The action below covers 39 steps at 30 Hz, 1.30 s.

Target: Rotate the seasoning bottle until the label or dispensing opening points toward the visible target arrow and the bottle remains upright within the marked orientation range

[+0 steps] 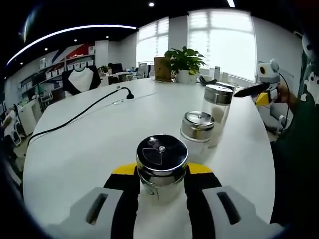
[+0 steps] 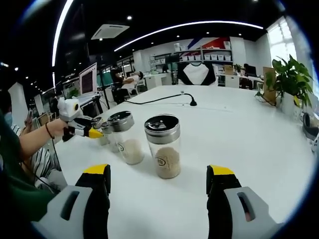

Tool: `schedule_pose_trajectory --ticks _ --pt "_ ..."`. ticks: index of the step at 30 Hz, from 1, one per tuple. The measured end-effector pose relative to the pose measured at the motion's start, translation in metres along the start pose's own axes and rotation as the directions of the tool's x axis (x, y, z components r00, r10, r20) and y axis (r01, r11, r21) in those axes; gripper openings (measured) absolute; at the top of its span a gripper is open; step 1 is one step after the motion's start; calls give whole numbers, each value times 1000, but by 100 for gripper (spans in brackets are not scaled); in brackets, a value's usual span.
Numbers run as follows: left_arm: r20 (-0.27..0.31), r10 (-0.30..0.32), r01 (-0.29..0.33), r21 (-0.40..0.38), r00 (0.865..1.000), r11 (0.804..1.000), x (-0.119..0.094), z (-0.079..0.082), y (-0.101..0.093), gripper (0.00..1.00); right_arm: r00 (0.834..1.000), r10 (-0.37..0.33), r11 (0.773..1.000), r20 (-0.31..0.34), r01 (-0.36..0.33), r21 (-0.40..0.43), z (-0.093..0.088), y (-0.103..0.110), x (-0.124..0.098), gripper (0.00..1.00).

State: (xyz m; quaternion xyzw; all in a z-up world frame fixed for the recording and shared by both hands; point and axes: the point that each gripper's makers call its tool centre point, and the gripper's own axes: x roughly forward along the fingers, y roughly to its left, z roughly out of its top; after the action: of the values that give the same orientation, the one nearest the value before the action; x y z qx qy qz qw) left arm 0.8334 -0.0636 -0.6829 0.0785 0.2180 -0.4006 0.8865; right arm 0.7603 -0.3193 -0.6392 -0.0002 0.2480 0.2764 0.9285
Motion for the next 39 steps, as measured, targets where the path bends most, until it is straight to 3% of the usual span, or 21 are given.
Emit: schedule_pose_trajectory --ticks 16,33,39 --pt "-1 130 -129 -79 992 988 -2 -2 3 37 1000 3 1000 -3 -3 -2 -1 3 -1 80" --pt "-6 271 -269 -150 963 951 -4 -5 6 37 1000 3 1000 -6 -3 -5 0 4 -1 80" --pt "-34 301 -303 -149 953 941 -4 -7 8 36 1000 4 1000 -7 -4 -7 0 4 -1 80"
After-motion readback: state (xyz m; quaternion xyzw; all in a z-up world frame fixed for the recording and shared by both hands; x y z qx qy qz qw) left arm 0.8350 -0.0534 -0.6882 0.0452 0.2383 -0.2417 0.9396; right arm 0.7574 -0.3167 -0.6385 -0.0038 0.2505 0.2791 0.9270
